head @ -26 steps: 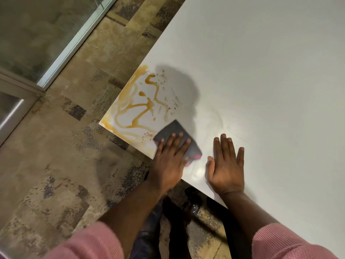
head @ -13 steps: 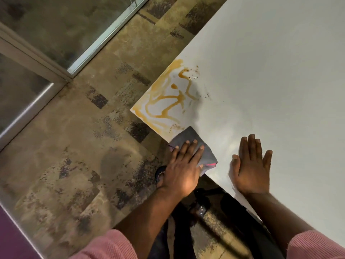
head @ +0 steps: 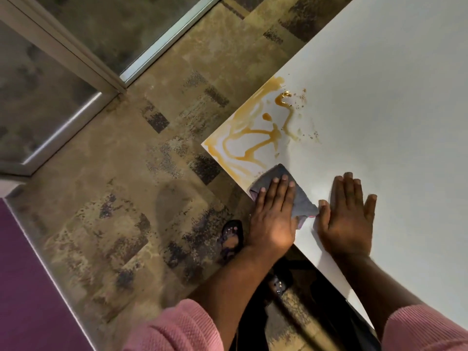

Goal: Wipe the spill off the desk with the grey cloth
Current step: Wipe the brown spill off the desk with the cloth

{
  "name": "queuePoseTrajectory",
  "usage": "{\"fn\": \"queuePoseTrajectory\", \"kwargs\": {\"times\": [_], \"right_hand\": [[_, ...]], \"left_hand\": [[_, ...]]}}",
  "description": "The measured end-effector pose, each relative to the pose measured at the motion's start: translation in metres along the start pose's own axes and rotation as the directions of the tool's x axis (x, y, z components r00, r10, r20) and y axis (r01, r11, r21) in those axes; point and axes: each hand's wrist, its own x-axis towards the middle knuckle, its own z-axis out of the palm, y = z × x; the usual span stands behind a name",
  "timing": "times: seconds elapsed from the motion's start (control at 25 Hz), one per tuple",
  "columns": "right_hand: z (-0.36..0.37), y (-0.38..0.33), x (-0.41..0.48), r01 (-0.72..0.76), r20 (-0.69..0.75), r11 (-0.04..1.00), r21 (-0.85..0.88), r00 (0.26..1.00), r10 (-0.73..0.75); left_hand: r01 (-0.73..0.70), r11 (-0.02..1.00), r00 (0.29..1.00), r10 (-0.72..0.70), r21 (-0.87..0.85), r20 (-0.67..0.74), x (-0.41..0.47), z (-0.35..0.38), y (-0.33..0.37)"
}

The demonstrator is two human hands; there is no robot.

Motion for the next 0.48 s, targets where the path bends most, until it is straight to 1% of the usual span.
{"fn": "queuePoseTrajectory", "kwargs": {"times": [0.08,0.24,0.4,0.48], "right_hand": [[-0.003,-0.004,0.001,0.016,-0.021,1.0,0.012,1.0,-0.016],[-0.002,-0.003,-0.001,0.009,-0.015,1.0,-0.004,1.0,-0.009],[0.0,-0.001,0.002,0.014,0.006,1.0,0.004,1.0,-0.014],[0.0,-0.002,0.002,0.009,0.009,1.0,0.012,1.0,-0.009]], "left_hand": [[0.005,1.0,0.999,-0.006,-0.026,-0.038,0.016,-0.01,-0.018],[0.073,0.997,0.995,-0.074,-0.019,-0.07,0.056,-0.033,-0.063],[0.095,0.984,0.989,-0.11,-0.149,-0.096,0.037,-0.02,-0.047],[0.063,0.987,0.993,-0.076,-0.146,-0.085,0.01,-0.01,-0.036]]}}
